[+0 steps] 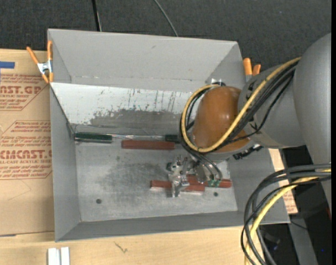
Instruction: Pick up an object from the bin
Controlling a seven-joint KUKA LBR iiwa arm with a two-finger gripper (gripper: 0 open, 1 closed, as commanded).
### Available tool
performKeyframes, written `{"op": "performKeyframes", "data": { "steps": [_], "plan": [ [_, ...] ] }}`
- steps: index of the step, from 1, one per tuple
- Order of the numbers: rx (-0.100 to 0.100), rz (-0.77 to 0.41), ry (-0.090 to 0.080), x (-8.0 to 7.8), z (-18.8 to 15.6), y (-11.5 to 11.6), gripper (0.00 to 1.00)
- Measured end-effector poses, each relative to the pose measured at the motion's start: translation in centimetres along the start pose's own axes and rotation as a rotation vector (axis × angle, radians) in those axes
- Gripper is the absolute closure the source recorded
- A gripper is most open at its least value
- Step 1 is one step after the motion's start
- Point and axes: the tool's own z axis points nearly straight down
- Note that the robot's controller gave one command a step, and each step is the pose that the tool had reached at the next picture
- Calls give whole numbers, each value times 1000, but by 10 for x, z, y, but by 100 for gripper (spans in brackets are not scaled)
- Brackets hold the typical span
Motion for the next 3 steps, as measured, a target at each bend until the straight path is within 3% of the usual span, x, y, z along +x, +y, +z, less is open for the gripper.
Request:
{"op": "performKeyframes", "data": {
  "steps": [1,2,3],
  "plan": [
    [0,0,0,0,0,0,100],
    [1,-82,-37,7,-10,-2,100],
    [3,-220,-19,21,-60,2,100]
  ]
}}
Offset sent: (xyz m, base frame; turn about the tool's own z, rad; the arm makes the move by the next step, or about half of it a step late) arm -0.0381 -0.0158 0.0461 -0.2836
